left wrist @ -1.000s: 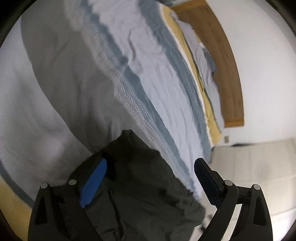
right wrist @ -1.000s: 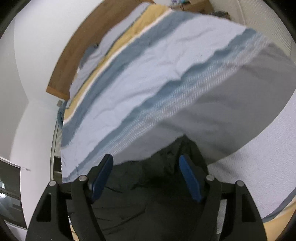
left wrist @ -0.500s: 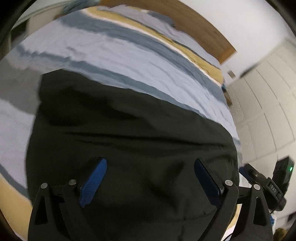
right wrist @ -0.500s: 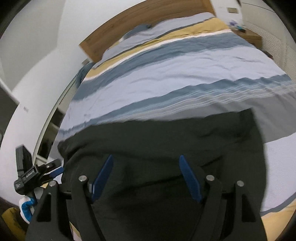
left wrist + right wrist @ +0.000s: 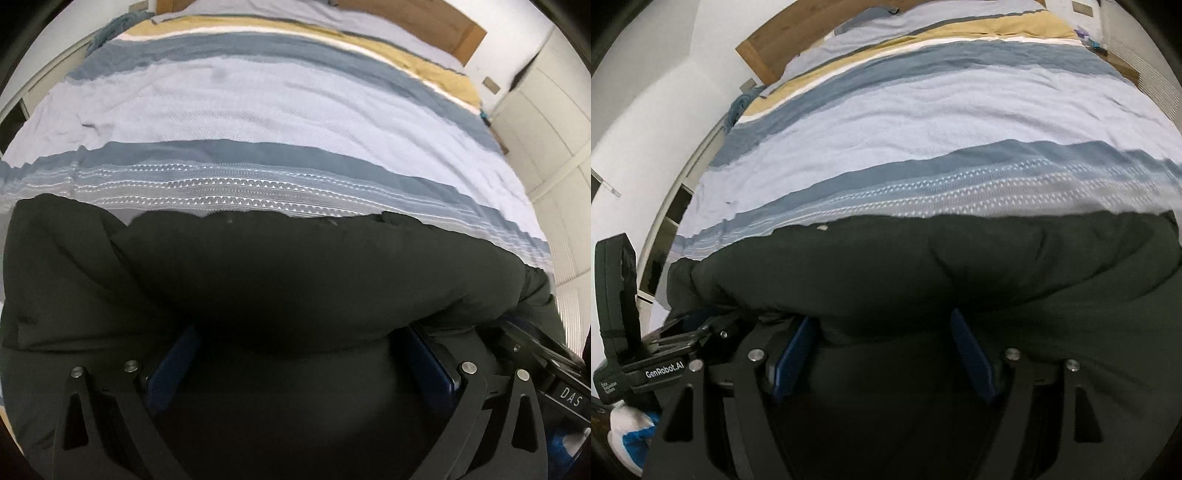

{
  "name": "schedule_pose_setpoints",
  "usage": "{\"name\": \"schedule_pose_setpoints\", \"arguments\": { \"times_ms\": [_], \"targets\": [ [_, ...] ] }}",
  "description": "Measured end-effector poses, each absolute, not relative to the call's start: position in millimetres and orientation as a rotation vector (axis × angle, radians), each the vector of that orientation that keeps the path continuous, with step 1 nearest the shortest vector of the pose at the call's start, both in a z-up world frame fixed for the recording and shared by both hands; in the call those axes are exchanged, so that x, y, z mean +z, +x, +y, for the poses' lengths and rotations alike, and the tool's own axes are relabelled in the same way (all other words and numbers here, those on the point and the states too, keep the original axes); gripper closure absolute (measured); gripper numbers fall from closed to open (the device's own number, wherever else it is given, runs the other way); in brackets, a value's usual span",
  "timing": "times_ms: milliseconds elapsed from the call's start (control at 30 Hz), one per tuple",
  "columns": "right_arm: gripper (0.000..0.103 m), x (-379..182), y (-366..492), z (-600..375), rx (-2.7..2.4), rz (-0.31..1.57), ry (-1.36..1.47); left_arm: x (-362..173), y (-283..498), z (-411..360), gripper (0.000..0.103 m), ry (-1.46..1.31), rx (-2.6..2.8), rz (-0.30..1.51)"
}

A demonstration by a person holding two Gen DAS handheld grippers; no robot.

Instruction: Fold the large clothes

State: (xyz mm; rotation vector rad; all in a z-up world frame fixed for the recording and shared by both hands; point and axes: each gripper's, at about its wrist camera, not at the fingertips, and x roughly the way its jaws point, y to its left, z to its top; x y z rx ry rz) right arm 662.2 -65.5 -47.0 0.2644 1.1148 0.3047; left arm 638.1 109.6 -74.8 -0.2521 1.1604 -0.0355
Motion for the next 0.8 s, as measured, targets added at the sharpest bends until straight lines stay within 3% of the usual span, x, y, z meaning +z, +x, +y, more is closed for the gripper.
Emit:
{"name": "schedule_pose_setpoints", "arguments": {
  "times_ms": [200,800],
  "targets": [
    [0.03,-61,685,-74,0.336,1.136,0.255,-83,654,122,0.001,-0.298,-0.033,1.195],
    [0.03,-83,655,-254,-0.009,1.229,0.309,-77,620,222,0.001,-0.216,0.258,1.28]
  ]
}}
